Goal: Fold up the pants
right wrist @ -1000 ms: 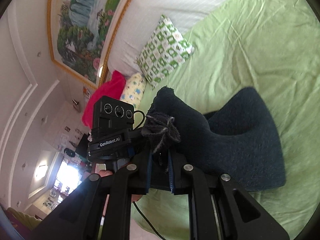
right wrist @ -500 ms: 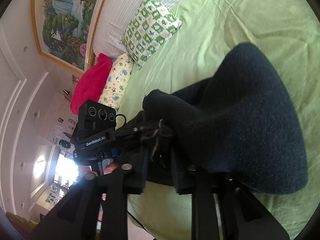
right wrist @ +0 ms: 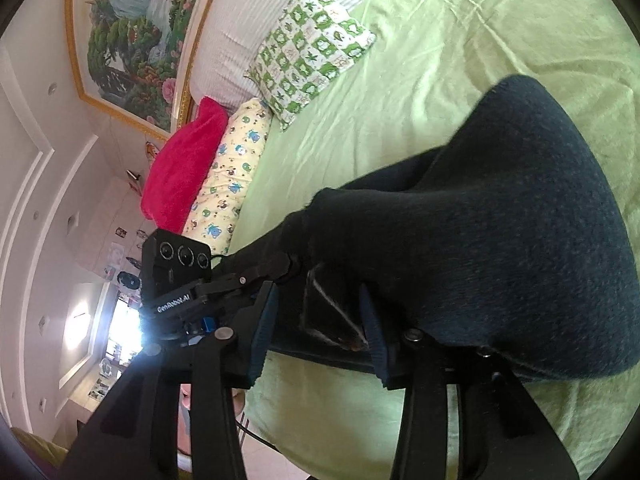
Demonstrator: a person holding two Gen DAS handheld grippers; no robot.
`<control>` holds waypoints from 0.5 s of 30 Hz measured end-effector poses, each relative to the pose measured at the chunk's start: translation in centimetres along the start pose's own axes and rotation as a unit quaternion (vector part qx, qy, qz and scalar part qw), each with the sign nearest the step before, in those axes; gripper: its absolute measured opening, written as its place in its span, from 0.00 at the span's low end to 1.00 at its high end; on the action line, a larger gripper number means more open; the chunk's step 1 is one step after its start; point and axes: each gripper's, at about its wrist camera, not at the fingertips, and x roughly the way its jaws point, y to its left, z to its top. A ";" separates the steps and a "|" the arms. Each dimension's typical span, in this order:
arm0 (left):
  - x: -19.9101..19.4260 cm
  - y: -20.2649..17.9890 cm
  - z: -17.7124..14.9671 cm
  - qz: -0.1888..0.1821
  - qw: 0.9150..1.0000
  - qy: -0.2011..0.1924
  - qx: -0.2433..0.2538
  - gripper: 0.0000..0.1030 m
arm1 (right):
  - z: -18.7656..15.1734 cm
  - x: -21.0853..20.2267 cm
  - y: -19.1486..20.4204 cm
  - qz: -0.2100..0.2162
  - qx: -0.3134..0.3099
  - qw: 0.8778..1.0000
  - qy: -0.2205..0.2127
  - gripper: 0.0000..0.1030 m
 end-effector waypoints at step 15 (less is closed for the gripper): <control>-8.0 2.0 -4.5 0.104 0.982 -0.138 -0.071 0.62 | 1.9 1.2 4.5 -0.004 -0.102 0.995 0.006 0.61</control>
